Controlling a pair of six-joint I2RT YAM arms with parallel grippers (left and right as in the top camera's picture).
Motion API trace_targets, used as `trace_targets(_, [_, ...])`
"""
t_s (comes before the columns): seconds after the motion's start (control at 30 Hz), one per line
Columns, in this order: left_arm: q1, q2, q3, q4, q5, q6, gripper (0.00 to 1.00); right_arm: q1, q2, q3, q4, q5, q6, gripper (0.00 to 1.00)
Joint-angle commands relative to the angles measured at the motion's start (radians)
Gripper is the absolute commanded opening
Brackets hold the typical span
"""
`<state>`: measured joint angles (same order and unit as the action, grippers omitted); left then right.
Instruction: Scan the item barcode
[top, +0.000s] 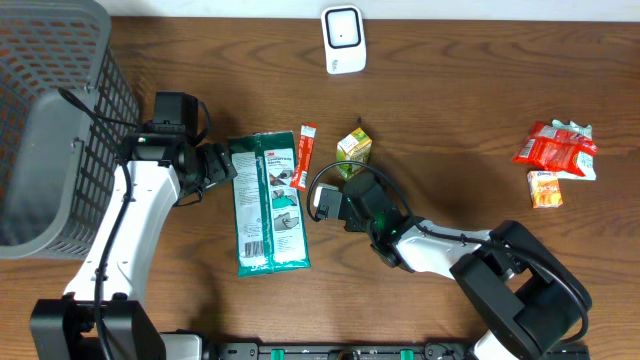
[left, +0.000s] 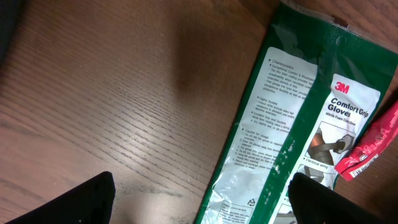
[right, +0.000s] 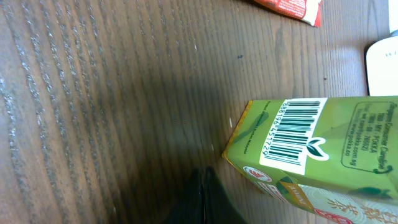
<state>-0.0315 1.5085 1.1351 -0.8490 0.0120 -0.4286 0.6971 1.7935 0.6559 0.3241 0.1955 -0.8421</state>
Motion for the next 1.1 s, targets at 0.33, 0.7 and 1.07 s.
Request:
trace_targets(0.33, [0.002,-0.001,0.008,-0.003,-0.013,0.009,0.90,0.016,0.100,-0.033,0.129,0.014,0.346,0.01])
trace_targets(0.7, [0.002,-0.001,0.008,-0.003,-0.013,0.009,0.90,0.063,0.109,-0.033,0.339,0.047,0.555,0.01])
trace_targets(1.07, [0.002,-0.001,0.008,-0.003,-0.013,0.009,0.90,0.023,-0.209,-0.033,0.305,-0.161,0.652,0.01])
